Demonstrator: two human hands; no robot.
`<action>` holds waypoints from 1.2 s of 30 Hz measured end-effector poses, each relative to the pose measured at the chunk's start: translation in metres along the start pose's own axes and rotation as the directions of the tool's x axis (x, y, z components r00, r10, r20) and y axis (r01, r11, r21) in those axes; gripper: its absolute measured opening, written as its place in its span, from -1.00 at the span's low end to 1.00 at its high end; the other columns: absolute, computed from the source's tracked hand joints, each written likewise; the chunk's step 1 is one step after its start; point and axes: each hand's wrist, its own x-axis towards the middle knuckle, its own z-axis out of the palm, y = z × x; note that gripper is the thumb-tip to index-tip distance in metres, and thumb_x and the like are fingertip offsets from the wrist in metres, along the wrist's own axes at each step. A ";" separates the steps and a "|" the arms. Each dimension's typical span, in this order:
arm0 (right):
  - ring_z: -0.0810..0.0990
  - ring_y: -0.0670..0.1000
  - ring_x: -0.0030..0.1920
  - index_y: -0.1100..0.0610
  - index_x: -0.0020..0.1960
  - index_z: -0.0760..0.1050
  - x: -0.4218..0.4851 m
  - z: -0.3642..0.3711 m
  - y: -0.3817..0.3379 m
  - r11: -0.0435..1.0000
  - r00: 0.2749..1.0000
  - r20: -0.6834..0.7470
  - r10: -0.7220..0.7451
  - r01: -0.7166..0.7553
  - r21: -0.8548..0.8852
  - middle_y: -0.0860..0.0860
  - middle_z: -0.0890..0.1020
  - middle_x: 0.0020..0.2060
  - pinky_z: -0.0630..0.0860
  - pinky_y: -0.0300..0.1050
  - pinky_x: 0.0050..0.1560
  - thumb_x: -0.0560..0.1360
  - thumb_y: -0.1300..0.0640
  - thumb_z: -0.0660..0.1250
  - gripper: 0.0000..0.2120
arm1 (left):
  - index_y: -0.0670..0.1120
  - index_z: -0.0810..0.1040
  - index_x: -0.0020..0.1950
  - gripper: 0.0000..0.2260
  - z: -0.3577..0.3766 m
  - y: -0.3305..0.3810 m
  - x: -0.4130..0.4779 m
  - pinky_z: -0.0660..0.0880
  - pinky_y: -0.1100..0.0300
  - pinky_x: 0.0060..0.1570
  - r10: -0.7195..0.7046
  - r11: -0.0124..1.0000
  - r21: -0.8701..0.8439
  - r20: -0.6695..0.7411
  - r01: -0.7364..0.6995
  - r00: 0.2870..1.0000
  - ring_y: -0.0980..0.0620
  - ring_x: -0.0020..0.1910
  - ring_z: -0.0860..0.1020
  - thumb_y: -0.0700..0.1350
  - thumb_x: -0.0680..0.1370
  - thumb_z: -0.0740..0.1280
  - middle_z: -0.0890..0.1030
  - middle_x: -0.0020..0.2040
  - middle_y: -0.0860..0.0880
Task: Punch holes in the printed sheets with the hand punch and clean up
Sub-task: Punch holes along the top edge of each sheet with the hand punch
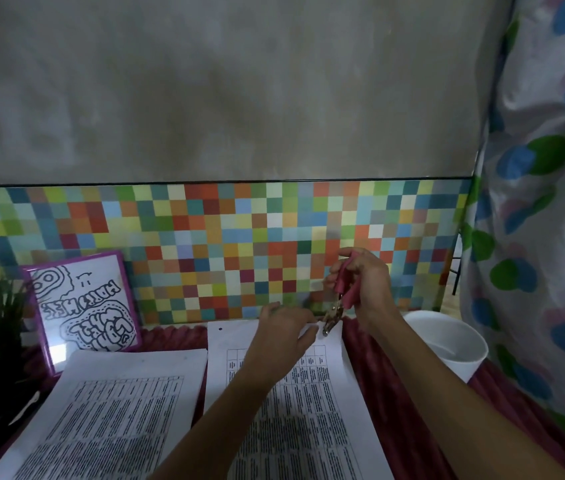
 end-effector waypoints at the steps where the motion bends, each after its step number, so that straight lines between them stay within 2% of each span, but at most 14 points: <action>1: 0.46 0.11 -0.40 0.29 0.02 0.46 -0.001 0.000 -0.003 0.999 0.999 -0.009 -0.032 0.032 -0.012 0.19 0.50 -0.34 0.49 -0.09 -0.37 0.32 0.39 0.14 -0.70 | 0.01 0.63 0.01 -0.84 0.000 0.000 0.000 0.24 0.04 0.33 -0.001 1.000 -0.008 -0.008 0.001 1.000 0.14 -0.02 0.54 -0.01 0.60 0.26 0.66 -0.03 0.11; 3: 0.46 0.10 -0.42 0.22 0.09 0.50 -0.001 -0.004 -0.010 0.977 0.987 -0.002 -0.158 0.157 -0.144 0.21 0.52 -0.30 0.48 -0.15 -0.43 0.45 0.43 0.14 -0.70 | 0.01 0.62 0.03 -0.84 -0.003 -0.003 0.001 0.24 0.03 0.34 0.001 1.000 -0.020 -0.020 -0.002 1.000 0.17 -0.03 0.52 -0.02 0.61 0.25 0.65 -0.01 0.12; 5: 0.45 0.05 -0.37 0.11 0.13 0.59 -0.001 -0.007 -0.021 0.862 0.952 0.156 -0.265 0.306 -0.404 0.12 0.52 -0.26 0.49 -0.08 -0.32 0.49 0.39 0.25 -0.69 | 0.01 0.60 0.04 -0.84 -0.008 -0.004 0.001 0.25 0.03 0.33 0.012 1.000 -0.025 -0.021 -0.013 1.000 0.21 -0.07 0.48 -0.02 0.62 0.24 0.64 -0.03 0.12; 7: 0.49 -0.08 -0.26 0.06 0.12 0.63 -0.002 -0.006 -0.029 0.574 0.902 0.418 -0.107 0.399 -0.715 -0.11 0.49 -0.22 0.51 -0.05 -0.12 0.50 0.26 0.36 -0.77 | 0.01 0.59 0.06 -0.85 -0.015 -0.001 0.004 0.25 0.05 0.31 0.031 0.999 -0.037 -0.042 -0.033 0.999 0.20 -0.08 0.47 -0.03 0.62 0.24 0.63 -0.03 0.11; 10: 0.51 -0.06 -0.08 -0.01 0.12 0.65 -0.009 0.002 -0.020 0.010 0.835 0.500 0.230 0.512 -0.859 -0.24 0.39 -0.22 0.51 -0.07 -0.04 0.48 0.08 0.36 -0.77 | 0.01 0.59 0.12 -0.82 -0.025 0.008 0.008 0.26 0.02 0.28 0.070 0.996 -0.050 -0.061 -0.073 0.996 0.07 -0.01 0.54 -0.03 0.63 0.22 0.64 -0.02 0.07; 12: 0.56 0.02 -0.07 0.02 0.08 0.66 -0.016 0.009 -0.016 -0.090 0.842 0.513 0.166 0.531 -0.842 -0.19 0.45 -0.24 0.50 -0.09 -0.12 0.47 0.17 0.27 -0.74 | 0.00 0.59 0.12 -0.81 -0.032 0.011 0.008 0.21 -0.10 0.36 0.090 0.996 0.011 -0.086 -0.089 0.992 0.03 0.06 0.54 -0.01 0.64 0.21 0.63 0.01 0.05; 14: 0.56 0.05 -0.08 0.09 0.07 0.65 -0.019 0.012 -0.017 -0.099 0.856 0.517 0.020 0.516 -0.851 -0.06 0.53 -0.14 0.48 -0.09 -0.15 0.48 0.20 0.24 -0.74 | 0.01 0.53 0.21 -0.74 -0.037 0.010 0.003 0.09 -0.26 0.43 0.073 0.987 0.158 -0.189 -0.043 0.979 -0.03 0.30 0.44 0.09 0.62 0.20 0.56 0.21 0.01; 16: 0.54 0.07 -0.10 0.15 0.06 0.63 -0.018 0.015 -0.025 -0.128 0.839 0.531 -0.116 0.517 -0.846 -0.01 0.49 -0.11 0.47 -0.07 -0.16 0.50 0.19 0.23 -0.76 | 0.02 0.31 0.46 -0.46 -0.046 0.006 -0.009 -0.12 -0.30 0.46 -0.078 0.967 0.201 -0.350 0.156 0.934 -0.08 0.54 0.09 0.25 0.56 0.17 0.25 0.51 -0.06; 18: 0.55 0.15 -0.07 0.19 0.04 0.62 -0.017 0.018 -0.040 -0.123 0.816 0.528 -0.236 0.514 -0.849 0.05 0.50 -0.10 0.40 -0.09 -0.17 0.50 0.20 0.24 -0.78 | 0.03 0.00 0.57 -0.17 -0.058 0.002 -0.027 -0.23 -0.18 0.46 -0.316 0.934 -0.004 -0.473 0.357 0.822 -0.07 0.57 -0.15 0.37 0.46 0.25 -0.07 0.60 -0.04; 21: 0.55 0.22 0.00 0.20 0.07 0.63 -0.016 0.027 -0.068 -0.042 0.803 0.457 -0.382 0.479 -0.877 0.16 0.58 0.01 0.41 -0.08 -0.12 0.49 0.17 0.24 -0.74 | 0.19 -0.16 0.54 0.04 -0.070 -0.004 -0.056 0.01 -0.06 0.49 -0.615 0.713 -0.606 -0.297 0.353 0.730 0.00 0.56 0.00 0.26 0.31 0.51 -0.07 0.59 0.06; 23: 0.56 0.23 -0.05 0.18 -0.02 0.63 -0.019 0.034 -0.087 0.040 0.799 0.401 -0.449 0.466 -0.884 0.17 0.60 -0.08 0.46 -0.05 -0.13 0.41 0.08 0.20 -0.70 | 0.20 -0.01 0.52 -0.02 -0.072 -0.009 -0.071 0.25 -0.06 0.44 -0.654 0.537 -0.772 -0.127 0.340 0.746 0.02 0.48 0.28 0.17 0.30 0.58 0.23 0.54 0.01; 27: 0.56 0.26 -0.16 0.27 -0.12 0.61 -0.032 0.048 -0.122 0.160 0.774 0.382 -0.505 0.519 -0.840 0.25 0.60 -0.19 0.54 0.10 -0.12 0.36 0.13 0.24 -0.74 | -0.07 0.59 0.21 -0.69 -0.070 -0.020 -0.086 0.53 -0.15 0.19 -0.572 0.549 -0.748 -0.013 0.372 0.820 0.04 0.08 0.64 -0.08 0.48 0.47 0.68 0.08 0.01; 31: 0.44 0.05 -0.28 0.31 -0.15 0.59 -0.051 0.061 -0.146 0.219 0.754 0.368 -0.544 0.551 -0.805 0.27 0.54 -0.31 0.47 0.01 -0.22 0.36 0.18 0.30 -0.80 | -0.07 0.62 0.10 -0.77 -0.075 -0.018 -0.087 0.54 -0.23 0.10 -0.615 0.509 -0.773 -0.019 0.379 0.788 -0.08 -0.01 0.65 0.00 0.50 0.40 0.68 -0.06 -0.03; 36: 0.40 0.06 -0.30 0.33 -0.12 0.60 -0.058 0.069 -0.155 0.195 0.766 0.398 -0.506 0.551 -0.812 0.25 0.52 -0.34 0.52 0.14 -0.20 0.38 0.17 0.33 -0.78 | -0.03 0.53 0.22 -0.80 -0.073 -0.013 -0.087 0.51 -0.08 0.22 -0.630 0.526 -0.743 -0.014 0.414 0.776 -0.01 0.10 0.60 -0.13 0.60 0.29 0.64 0.09 -0.03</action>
